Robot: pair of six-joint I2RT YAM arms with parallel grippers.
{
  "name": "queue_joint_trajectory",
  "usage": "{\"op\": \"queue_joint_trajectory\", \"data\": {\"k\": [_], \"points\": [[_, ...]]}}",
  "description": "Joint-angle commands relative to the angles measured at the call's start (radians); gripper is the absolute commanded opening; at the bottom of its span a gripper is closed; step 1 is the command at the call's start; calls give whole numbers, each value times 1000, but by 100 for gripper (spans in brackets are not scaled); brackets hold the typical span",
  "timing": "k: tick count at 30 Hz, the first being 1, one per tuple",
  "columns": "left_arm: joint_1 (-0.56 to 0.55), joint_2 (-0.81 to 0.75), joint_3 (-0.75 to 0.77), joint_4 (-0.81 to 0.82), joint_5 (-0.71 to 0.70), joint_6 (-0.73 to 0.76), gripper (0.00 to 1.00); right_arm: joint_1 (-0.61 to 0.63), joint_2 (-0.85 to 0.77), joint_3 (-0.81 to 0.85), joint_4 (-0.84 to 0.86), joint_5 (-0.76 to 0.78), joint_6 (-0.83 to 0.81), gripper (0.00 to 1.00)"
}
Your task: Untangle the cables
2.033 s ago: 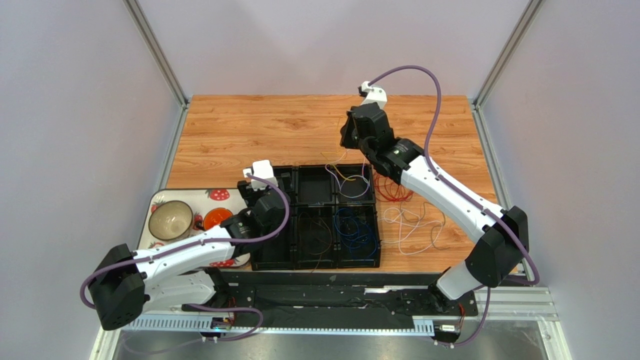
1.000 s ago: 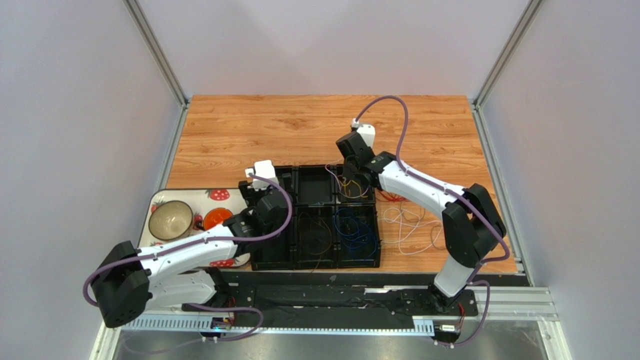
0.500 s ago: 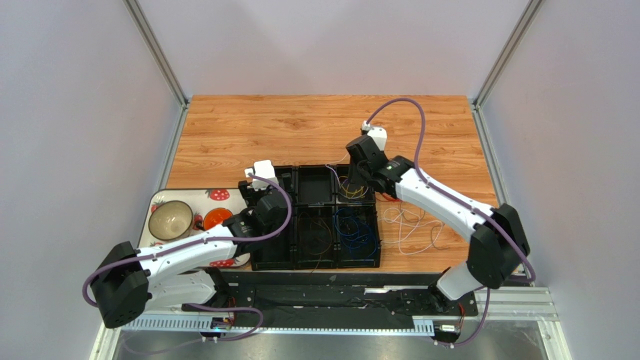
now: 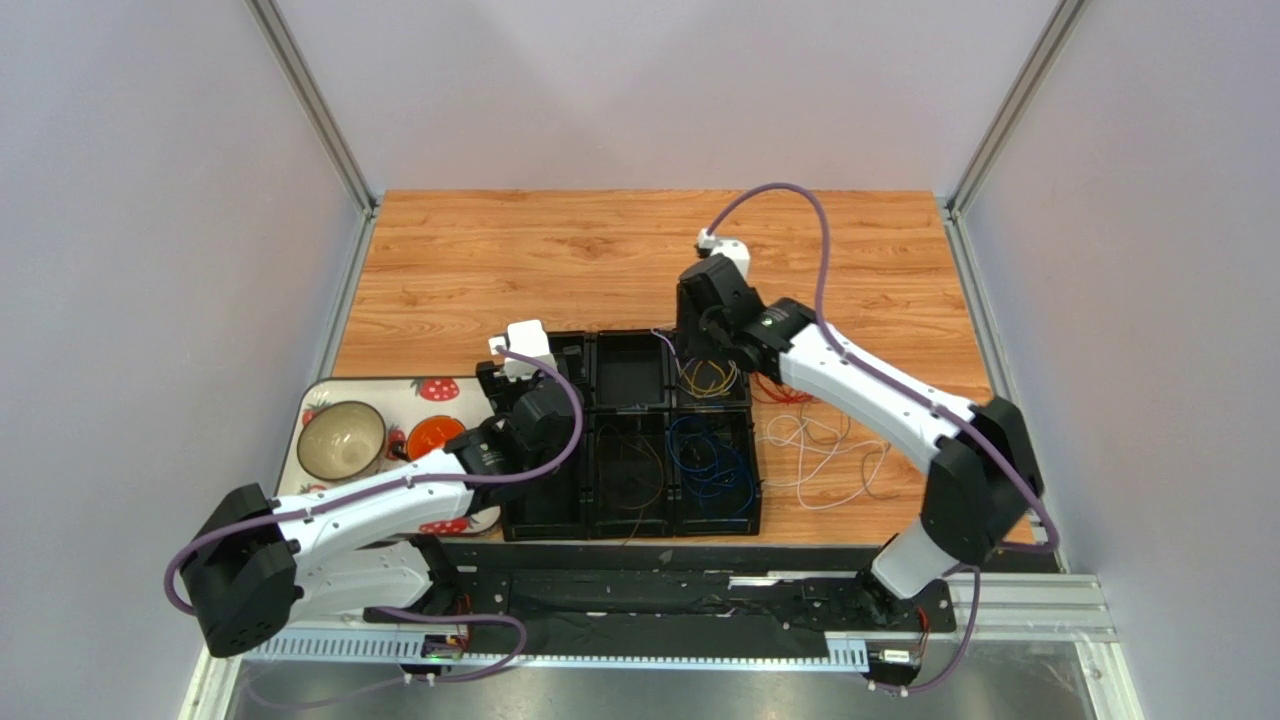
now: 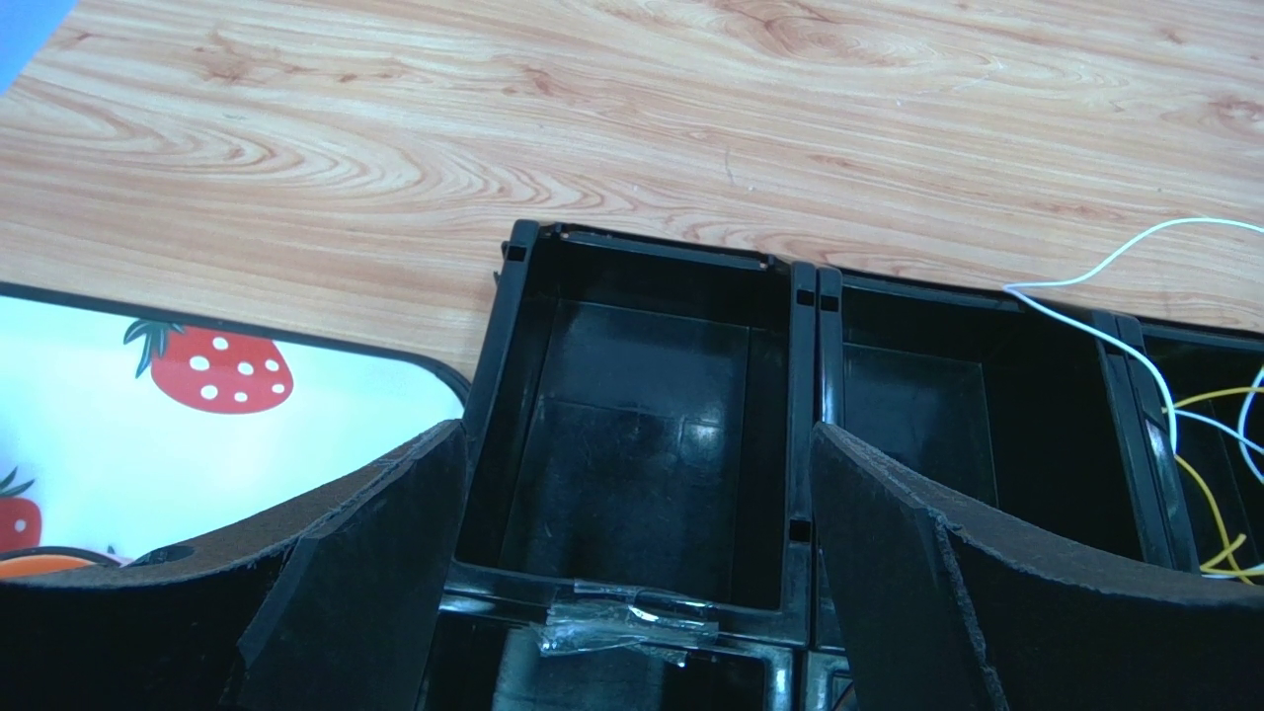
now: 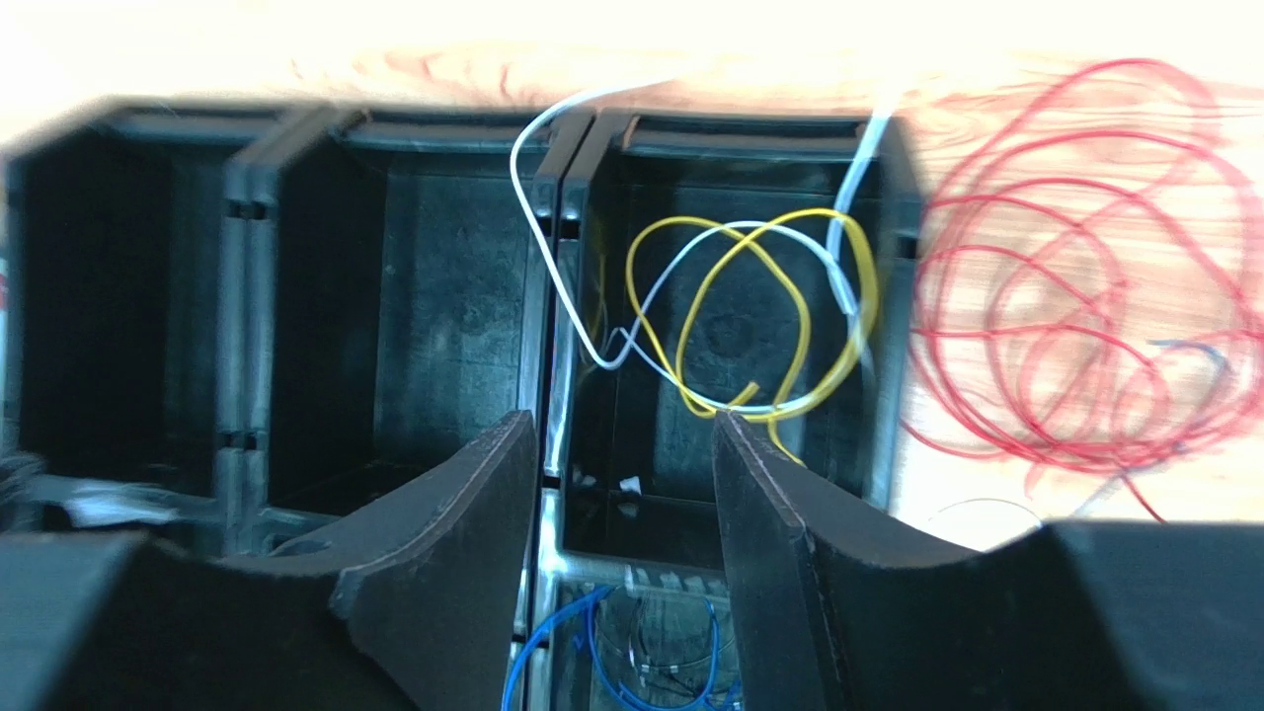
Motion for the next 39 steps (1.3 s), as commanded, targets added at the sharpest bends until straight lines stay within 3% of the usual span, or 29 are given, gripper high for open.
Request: {"op": "queue_joint_trajectory", "data": {"k": [1, 5, 11, 18, 22, 29, 32, 39], "points": [[6, -11, 32, 26, -12, -2, 92, 6, 107, 89, 30, -68, -80, 50], [9, 13, 33, 49, -11, 12, 93, 3, 172, 137, 14, -43, -97, 48], [9, 33, 48, 49, -6, 30, 92, -61, 120, 89, 19, -3, -100, 48], [-17, 79, 113, 89, 87, 142, 91, -178, -61, -86, -18, 83, -7, 48], [-138, 185, 260, 45, 69, 243, 95, -238, -182, -207, -52, 148, 66, 48], [-180, 442, 577, -43, 539, 250, 93, -378, -390, -374, -104, 202, 196, 50], [-191, 570, 775, -136, 650, 254, 92, -449, -480, -446, -99, 175, 228, 49], [-195, 846, 1045, -236, 850, 240, 88, -523, -584, -547, -99, 182, 264, 49]]}}
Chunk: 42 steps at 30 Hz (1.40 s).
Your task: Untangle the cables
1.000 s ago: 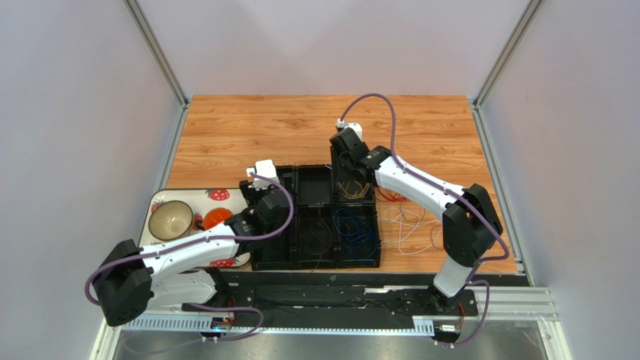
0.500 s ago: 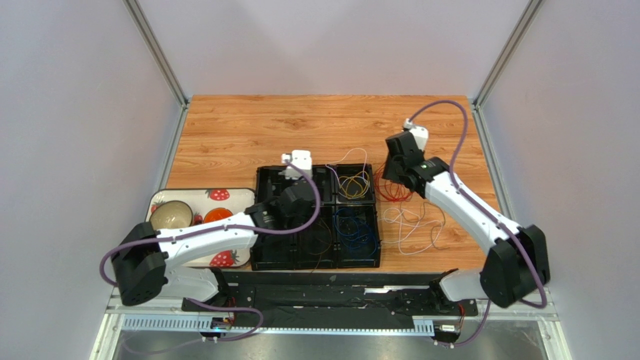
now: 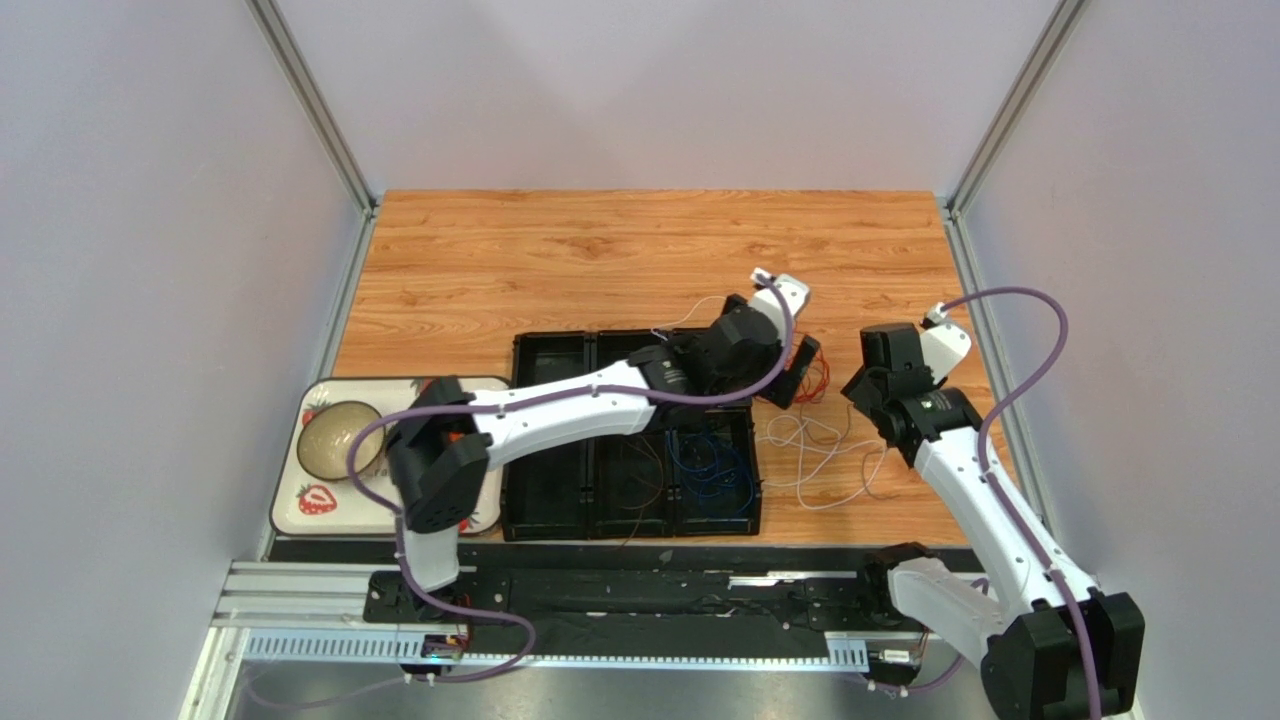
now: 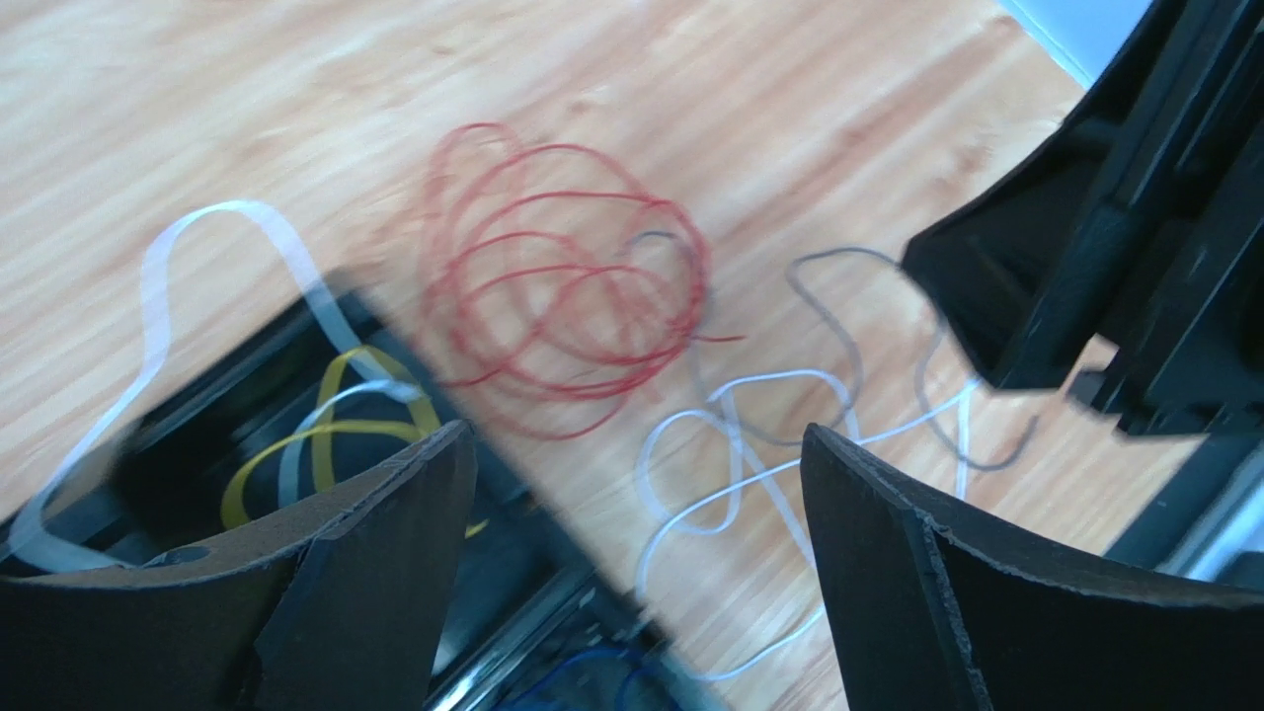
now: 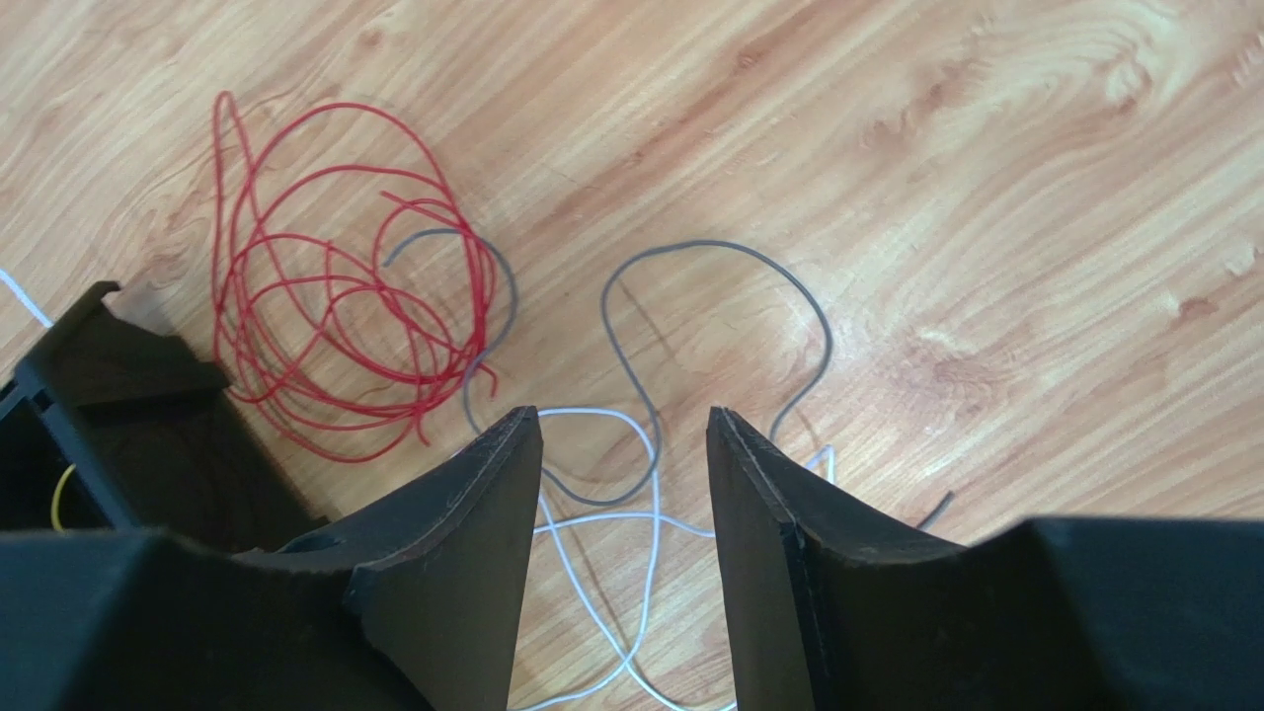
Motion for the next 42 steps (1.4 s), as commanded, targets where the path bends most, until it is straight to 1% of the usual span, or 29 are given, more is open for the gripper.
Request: {"op": "queue_joint_trajectory", "data": {"k": [1, 2, 3, 5, 6, 8, 12, 16, 19, 21, 25, 27, 31, 32, 35, 40, 42], "points": [[-6, 145, 178, -106, 165, 4, 87, -35, -53, -44, 15, 20, 60, 49], [-6, 177, 251, -123, 178, 2, 87, -42, -62, -52, 17, 15, 63, 49], [-7, 241, 289, -158, 189, 7, 86, -42, -70, -58, 21, 7, 65, 49], [-7, 301, 392, -191, 210, 7, 84, -52, -87, -72, 23, 1, 67, 49], [-7, 353, 420, -214, 212, 5, 82, -56, -92, -75, 23, -5, 65, 49], [-6, 407, 483, -240, 192, 7, 81, -67, -99, -84, 29, -17, 62, 49], [10, 467, 560, -277, 152, 19, 80, -67, -107, -113, 49, -98, 68, 48], [48, 527, 635, -300, 158, 4, 76, -67, -112, -155, 87, -135, 83, 47], [69, 584, 693, -315, 185, 5, 76, -67, -110, -181, 115, -166, 83, 47], [77, 618, 736, -332, 159, 10, 77, -67, -109, -190, 123, -183, 85, 46], [106, 661, 790, -329, 166, 7, 77, -68, -127, -204, 123, -186, 88, 46], [123, 700, 860, -367, 154, 1, 77, -65, -141, -212, 115, -180, 99, 46], [149, 757, 943, -378, 230, 2, 77, -68, -176, -229, 127, -194, 106, 46], [151, 777, 972, -389, 229, 5, 77, -67, -177, -227, 126, -195, 106, 46], [154, 802, 992, -392, 223, -1, 76, -68, -170, -221, 129, -201, 96, 46], [169, 835, 995, -390, 272, -31, 67, -67, -150, -206, 143, -227, 87, 45], [175, 840, 995, -390, 275, -36, 59, -70, -150, -204, 143, -240, 85, 45]]}}
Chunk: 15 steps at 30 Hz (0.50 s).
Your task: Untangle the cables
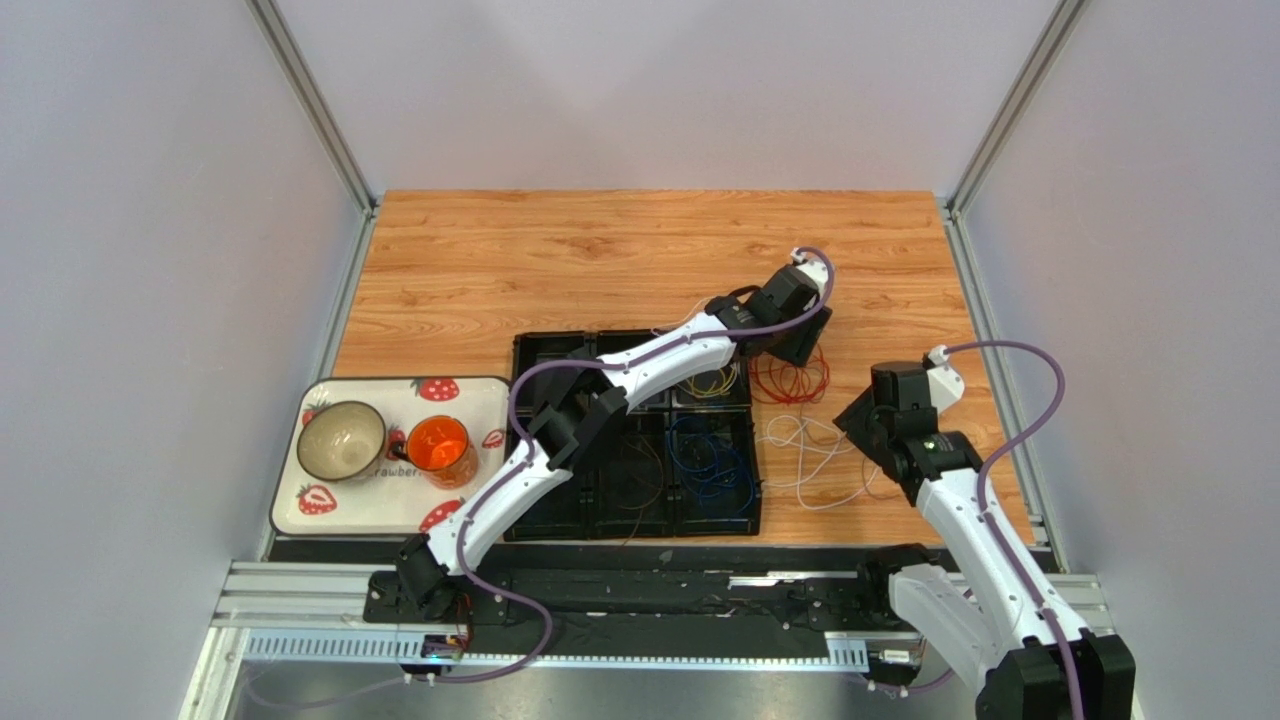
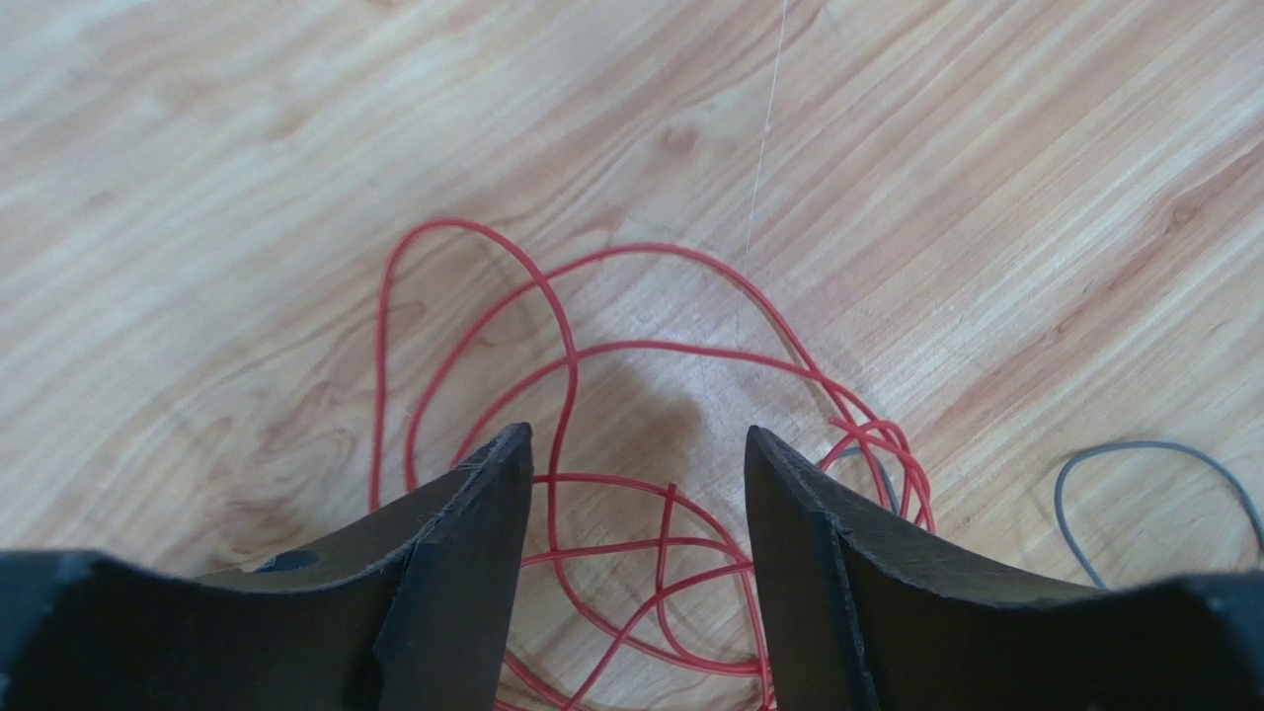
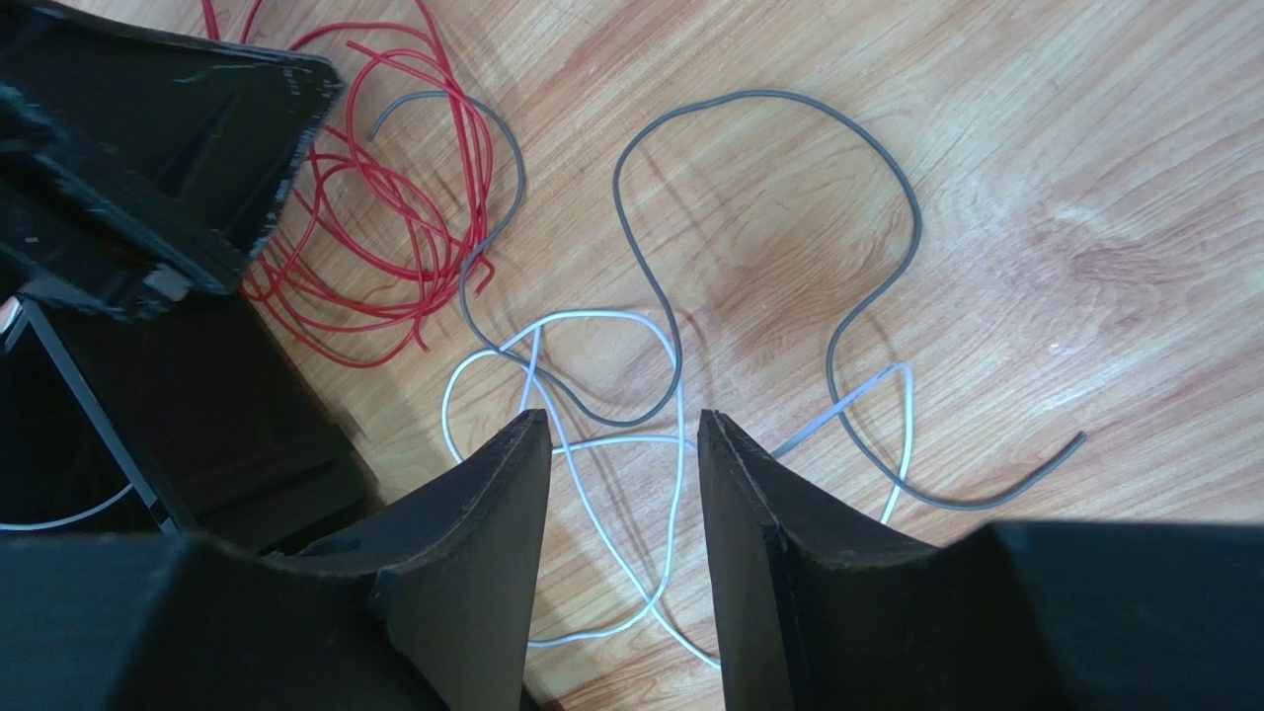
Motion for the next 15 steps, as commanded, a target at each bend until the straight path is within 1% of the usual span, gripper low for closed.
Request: {"op": "queue_joint_trajectory", "data": {"k": [1, 2, 4, 5, 9, 12, 13, 15], "points": [[10, 18, 45, -8, 38, -22, 55, -2, -1, 23, 47, -23, -1, 45], [12, 18, 44, -7, 38, -24, 40, -2, 0, 21, 47, -23, -3, 45], [12, 7, 44, -7, 42, -22, 18, -2, -3, 18, 50, -23, -7, 44], [12, 1, 41, -5, 44, -24, 0, -2, -4, 17, 50, -24, -10, 44], [10, -66, 19, 0, 65, -22, 0, -2, -9, 11, 47, -32, -7, 42], [10, -163, -13, -2, 84, -19, 0, -2, -23, 5, 66, -64, -1, 41], [10, -219, -33, -2, 90, -18, 0, -4, -26, 3, 73, -78, -3, 41], [10, -276, -50, -7, 96, -18, 0, -4, -33, 3, 111, -134, -18, 39]]}}
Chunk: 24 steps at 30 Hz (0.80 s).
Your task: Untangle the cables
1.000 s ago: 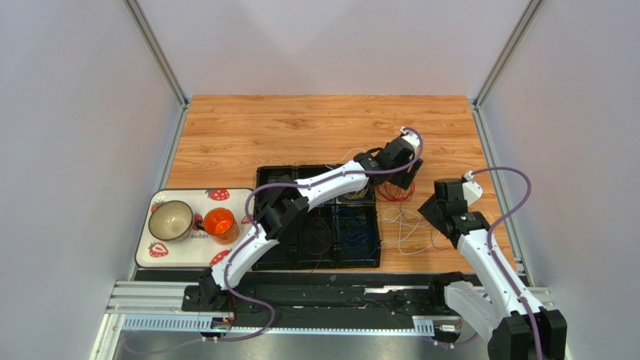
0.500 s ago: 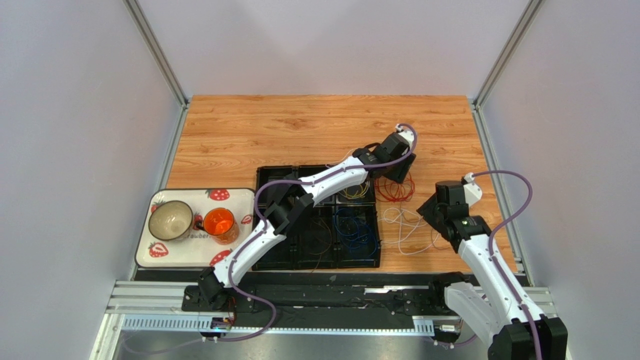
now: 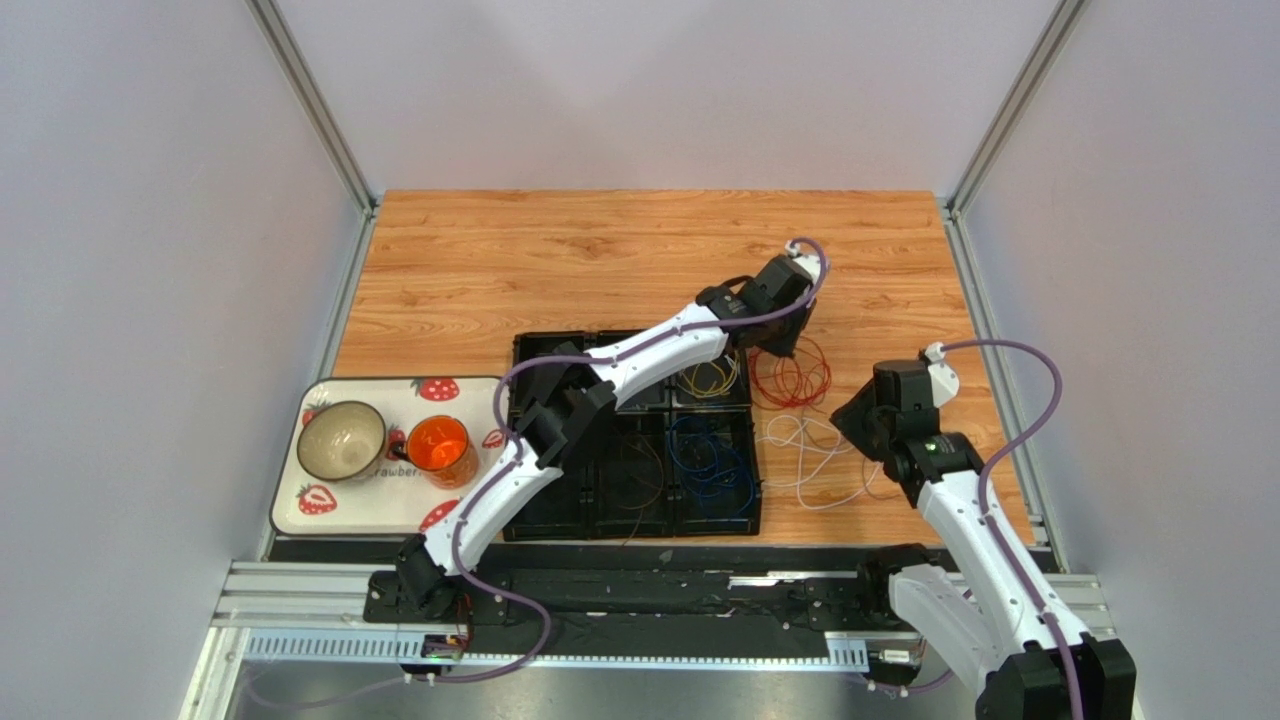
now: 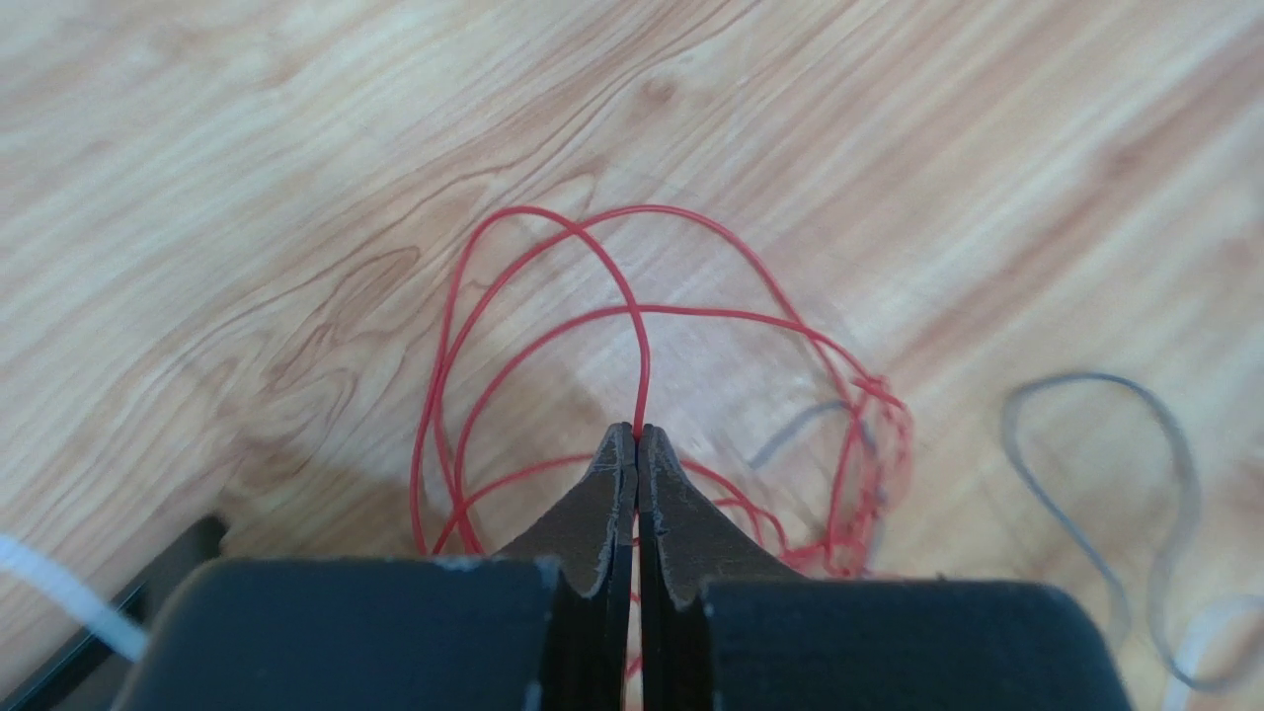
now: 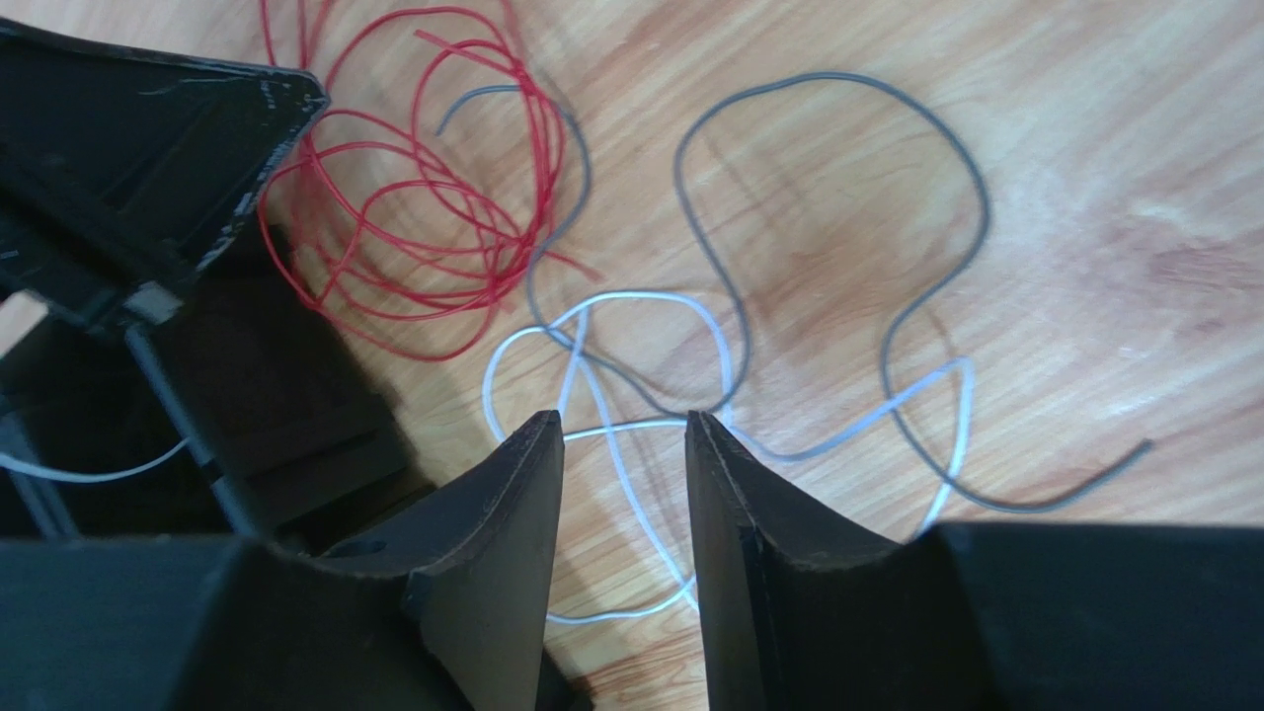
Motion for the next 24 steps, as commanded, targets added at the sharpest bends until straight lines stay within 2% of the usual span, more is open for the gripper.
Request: {"op": "queue_joint_trajectory", "data": {"k": [1, 6, 10, 19, 24], "points": [[0, -287, -23, 18, 51, 3, 0, -4, -28, 6, 117, -110, -22, 39], [-3, -438, -61, 4, 131, 11, 0, -4, -17, 34, 186, -234, -20, 39], [-26, -543, -106, -15, 132, 52, 0, -4, -19, 71, 221, -291, 3, 40], [-58, -632, -172, -37, 93, 69, 0, -2, -114, 71, 295, -376, 36, 52], [-66, -659, -201, -35, 97, 61, 0, -2, -114, 30, 319, -411, 44, 53]]}}
